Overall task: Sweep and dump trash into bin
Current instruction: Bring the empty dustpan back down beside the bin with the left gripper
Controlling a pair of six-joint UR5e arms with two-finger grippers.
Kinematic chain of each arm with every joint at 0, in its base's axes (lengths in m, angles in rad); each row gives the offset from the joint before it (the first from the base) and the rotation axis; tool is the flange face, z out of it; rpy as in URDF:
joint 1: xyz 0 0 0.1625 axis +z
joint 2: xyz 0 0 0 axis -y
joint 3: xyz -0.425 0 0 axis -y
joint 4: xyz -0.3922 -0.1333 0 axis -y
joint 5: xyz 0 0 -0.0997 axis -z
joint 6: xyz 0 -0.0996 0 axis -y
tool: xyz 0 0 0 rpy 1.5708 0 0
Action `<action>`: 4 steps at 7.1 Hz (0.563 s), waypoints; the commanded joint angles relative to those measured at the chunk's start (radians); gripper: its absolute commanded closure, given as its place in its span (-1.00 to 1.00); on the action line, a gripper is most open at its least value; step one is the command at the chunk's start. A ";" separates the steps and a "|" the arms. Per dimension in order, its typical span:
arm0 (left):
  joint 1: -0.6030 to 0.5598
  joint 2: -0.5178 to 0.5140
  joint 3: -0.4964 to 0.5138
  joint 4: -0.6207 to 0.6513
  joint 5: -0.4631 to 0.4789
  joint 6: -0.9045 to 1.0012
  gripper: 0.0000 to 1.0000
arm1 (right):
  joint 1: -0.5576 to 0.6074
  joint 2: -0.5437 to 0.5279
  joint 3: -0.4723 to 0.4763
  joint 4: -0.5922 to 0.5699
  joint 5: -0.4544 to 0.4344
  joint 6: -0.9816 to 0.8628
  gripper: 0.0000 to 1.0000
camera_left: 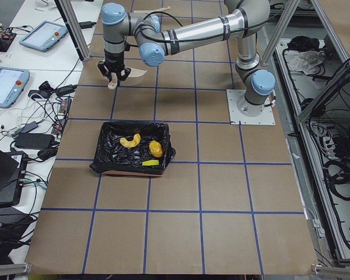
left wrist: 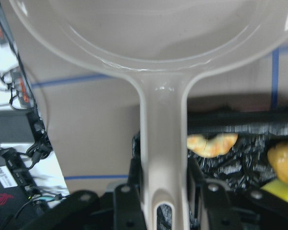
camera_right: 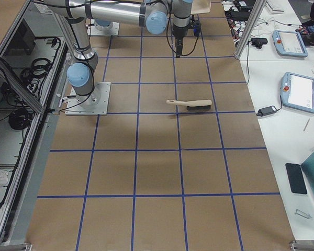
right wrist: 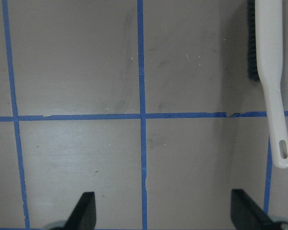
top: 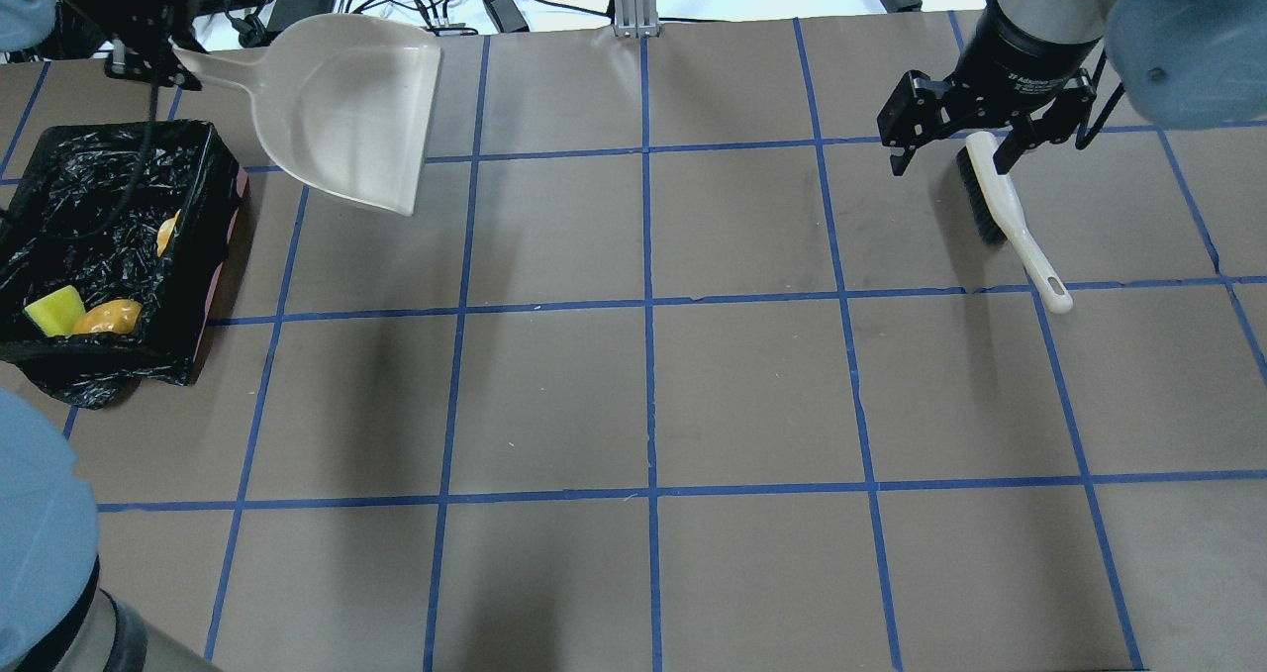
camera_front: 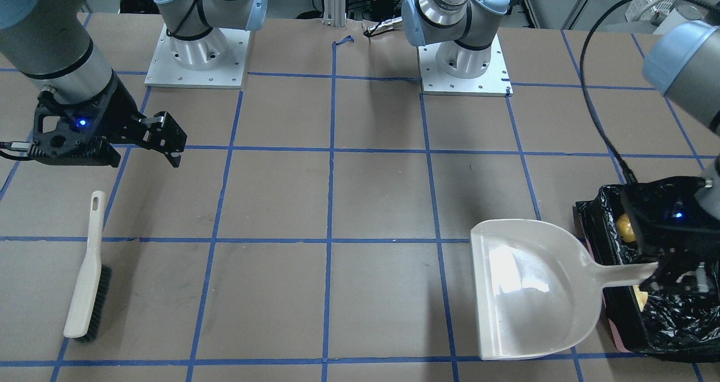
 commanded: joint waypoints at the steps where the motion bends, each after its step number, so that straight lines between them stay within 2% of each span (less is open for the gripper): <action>1: -0.062 -0.087 -0.004 -0.007 -0.015 -0.082 1.00 | 0.033 0.000 0.002 0.003 -0.016 0.002 -1.00; 3: -0.094 -0.188 -0.011 0.038 -0.013 -0.078 1.00 | 0.038 0.001 0.002 0.004 -0.017 0.001 -1.00; 4: -0.085 -0.199 -0.016 0.039 -0.017 -0.029 1.00 | 0.037 0.001 0.002 0.004 -0.018 0.001 -1.00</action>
